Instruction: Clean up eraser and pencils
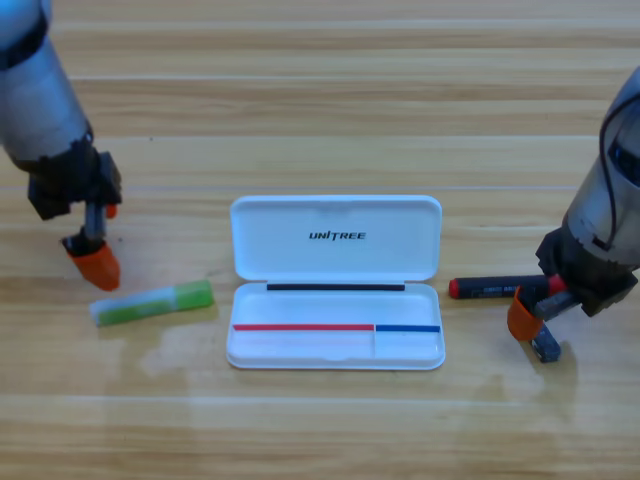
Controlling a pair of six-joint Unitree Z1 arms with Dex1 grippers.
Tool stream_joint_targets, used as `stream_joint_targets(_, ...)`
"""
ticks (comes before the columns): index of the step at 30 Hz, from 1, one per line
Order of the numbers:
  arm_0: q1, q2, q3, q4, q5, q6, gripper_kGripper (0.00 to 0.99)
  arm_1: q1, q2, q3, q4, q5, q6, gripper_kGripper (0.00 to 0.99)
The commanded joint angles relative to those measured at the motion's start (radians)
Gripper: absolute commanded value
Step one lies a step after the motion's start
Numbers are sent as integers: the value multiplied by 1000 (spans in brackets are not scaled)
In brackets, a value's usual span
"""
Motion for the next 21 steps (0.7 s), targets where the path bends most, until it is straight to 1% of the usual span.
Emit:
stream_joint_targets(1, -77, 81, 25, -20, 10, -32, 966, -34, 82, -7, 13, 49, 2, 844)
stream_joint_targets(8, -117, 101, 49, -52, 10, -47, 966, -34, 114, -18, 13, 64, 1, 811)
stream_joint_targets(16, -118, 107, 72, -84, 17, -45, 969, -34, 154, -32, 13, 66, 1, 808)
stream_joint_targets(17, -118, 110, 72, -87, 17, -45, 969, -34, 157, -32, 13, 66, 1, 793)
stream_joint_targets(18, -118, 115, 72, -90, 17, -44, 969, -36, 160, -32, 13, 70, -1, 749)
stream_joint_targets(21, -117, 127, 75, -106, 19, -39, 969, -44, 168, -28, 13, 70, -4, 727)
